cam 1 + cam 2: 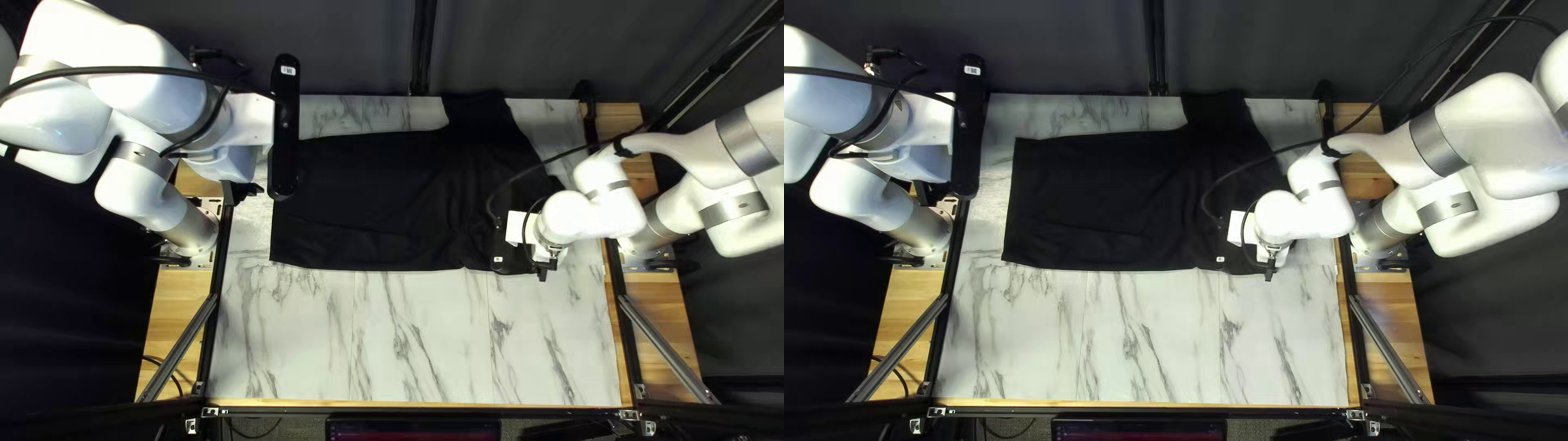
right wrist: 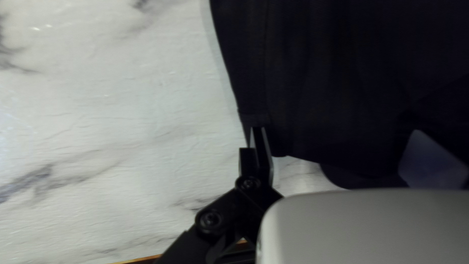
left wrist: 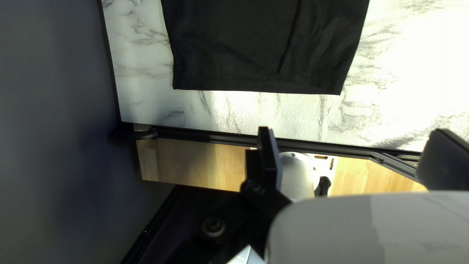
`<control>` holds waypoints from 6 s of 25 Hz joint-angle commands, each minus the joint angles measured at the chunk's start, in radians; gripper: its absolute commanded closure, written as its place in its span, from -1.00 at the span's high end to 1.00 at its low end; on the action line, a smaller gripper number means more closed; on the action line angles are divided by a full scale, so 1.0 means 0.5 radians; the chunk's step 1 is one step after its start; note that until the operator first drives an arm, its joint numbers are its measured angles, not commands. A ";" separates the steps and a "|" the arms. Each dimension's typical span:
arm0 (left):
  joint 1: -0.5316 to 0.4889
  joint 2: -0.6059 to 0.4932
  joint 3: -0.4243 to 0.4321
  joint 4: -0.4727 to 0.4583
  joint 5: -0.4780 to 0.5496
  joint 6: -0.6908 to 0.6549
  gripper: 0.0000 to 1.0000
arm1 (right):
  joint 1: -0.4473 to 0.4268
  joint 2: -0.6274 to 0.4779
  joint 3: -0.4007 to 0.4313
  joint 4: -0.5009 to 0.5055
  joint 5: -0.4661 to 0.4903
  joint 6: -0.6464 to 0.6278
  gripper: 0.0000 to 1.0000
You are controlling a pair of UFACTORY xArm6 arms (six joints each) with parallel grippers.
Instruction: Fold t-shirt
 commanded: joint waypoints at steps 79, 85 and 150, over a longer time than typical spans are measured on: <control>0.000 0.000 0.000 0.000 0.000 0.000 1.00 | 0.309 0.093 -0.123 0.039 -0.029 0.374 -1.00; 0.000 0.000 0.000 0.000 0.000 0.000 1.00 | 0.352 0.016 -0.124 0.014 0.062 0.446 -1.00; 0.000 0.000 0.000 0.000 0.000 0.000 1.00 | 0.096 0.212 -0.274 -0.592 0.080 0.235 1.00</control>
